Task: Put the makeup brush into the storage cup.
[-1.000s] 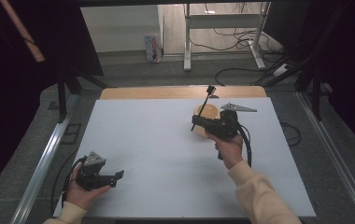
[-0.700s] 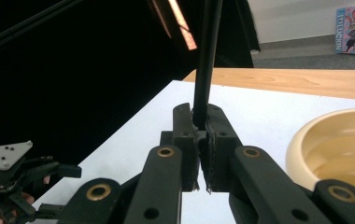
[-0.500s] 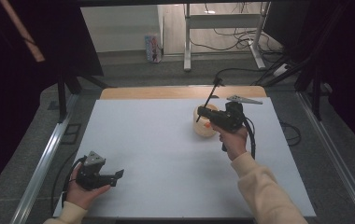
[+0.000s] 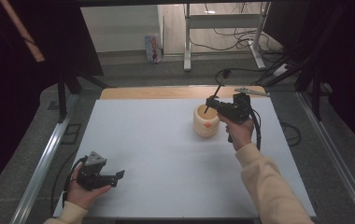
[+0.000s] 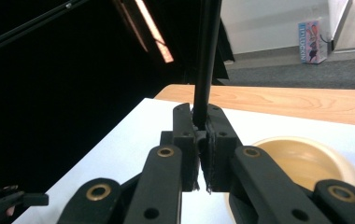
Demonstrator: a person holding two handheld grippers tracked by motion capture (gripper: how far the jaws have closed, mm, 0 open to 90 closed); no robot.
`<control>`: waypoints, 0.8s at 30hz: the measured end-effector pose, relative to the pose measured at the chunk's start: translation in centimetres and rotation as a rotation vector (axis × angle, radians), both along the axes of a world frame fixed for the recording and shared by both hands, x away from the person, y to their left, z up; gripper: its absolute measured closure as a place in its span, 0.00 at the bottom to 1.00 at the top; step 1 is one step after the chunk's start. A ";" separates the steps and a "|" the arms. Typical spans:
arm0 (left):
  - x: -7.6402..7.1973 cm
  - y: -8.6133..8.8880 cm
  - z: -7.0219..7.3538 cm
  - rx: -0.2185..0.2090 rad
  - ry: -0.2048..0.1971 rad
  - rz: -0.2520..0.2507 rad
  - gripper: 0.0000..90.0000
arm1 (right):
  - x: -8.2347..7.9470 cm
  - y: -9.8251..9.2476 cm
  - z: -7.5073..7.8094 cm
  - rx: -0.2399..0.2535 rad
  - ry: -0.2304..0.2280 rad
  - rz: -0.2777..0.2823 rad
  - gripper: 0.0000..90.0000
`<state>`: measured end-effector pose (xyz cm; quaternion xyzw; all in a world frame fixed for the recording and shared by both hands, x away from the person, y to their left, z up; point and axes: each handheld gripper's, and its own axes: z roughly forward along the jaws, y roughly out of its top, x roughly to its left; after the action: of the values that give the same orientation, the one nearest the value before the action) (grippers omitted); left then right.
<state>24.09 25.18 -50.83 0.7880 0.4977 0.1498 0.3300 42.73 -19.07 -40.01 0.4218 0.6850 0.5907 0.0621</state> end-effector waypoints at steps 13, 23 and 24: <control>0.0 0.0 0.0 -0.004 0.002 0.000 0.17 | 2.1 -0.6 -0.7 -0.028 0.003 -0.061 0.95; 0.0 0.0 0.0 -0.006 0.003 0.002 0.17 | 3.4 -0.8 -1.1 -0.059 0.009 -0.094 0.94; 0.0 0.0 0.0 -0.006 0.003 0.002 0.17 | 3.5 -0.7 -1.1 -0.063 0.010 -0.097 0.94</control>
<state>24.11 25.20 -50.84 0.7868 0.4993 0.1473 0.3315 46.21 -19.80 -41.15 0.4556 0.6822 0.5629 0.1005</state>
